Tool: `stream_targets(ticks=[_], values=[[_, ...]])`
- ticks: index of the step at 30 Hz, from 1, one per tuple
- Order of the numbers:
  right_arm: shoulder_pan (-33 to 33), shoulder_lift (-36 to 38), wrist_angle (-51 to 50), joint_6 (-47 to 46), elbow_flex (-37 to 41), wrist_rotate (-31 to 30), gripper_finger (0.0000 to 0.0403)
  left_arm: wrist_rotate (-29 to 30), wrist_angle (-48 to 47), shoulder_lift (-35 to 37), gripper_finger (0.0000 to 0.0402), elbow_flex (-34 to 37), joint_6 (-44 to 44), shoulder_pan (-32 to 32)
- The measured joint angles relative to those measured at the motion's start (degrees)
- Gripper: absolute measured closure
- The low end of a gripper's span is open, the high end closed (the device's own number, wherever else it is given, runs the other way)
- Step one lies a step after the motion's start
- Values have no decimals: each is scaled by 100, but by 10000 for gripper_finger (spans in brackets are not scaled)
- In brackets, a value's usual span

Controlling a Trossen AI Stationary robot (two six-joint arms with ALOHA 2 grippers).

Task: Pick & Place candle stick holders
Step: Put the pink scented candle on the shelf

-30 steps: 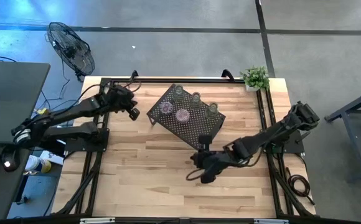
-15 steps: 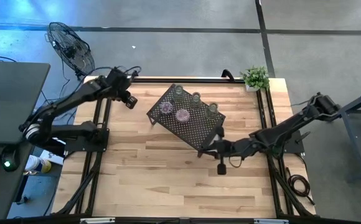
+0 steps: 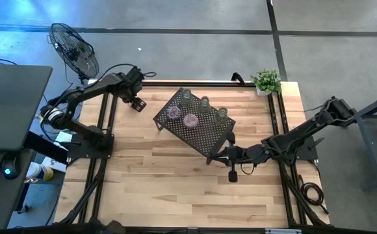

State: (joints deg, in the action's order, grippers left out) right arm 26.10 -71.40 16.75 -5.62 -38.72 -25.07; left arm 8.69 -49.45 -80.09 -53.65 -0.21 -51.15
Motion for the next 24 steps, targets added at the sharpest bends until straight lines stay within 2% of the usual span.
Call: stream_targets(ticks=[4, 9, 13, 18, 24], values=[[1, 0, -9, 9, 0, 14, 403, 125, 41, -228, 125, -188, 49, 2], [1, -2, -13, -28, 0, 141, 403, 93, 53, -507, 87, -271, 151, -68], [1, -2, -13, -31, 0, 148, 403, -198, 148, -735, 78, -271, 283, -296], [1, -2, -13, -31, 0, 147, 403, -194, 270, -825, 78, -271, 297, -595], [1, -2, -15, -31, 0, 149, 403, -519, 365, -827, 78, -271, 297, -787]])
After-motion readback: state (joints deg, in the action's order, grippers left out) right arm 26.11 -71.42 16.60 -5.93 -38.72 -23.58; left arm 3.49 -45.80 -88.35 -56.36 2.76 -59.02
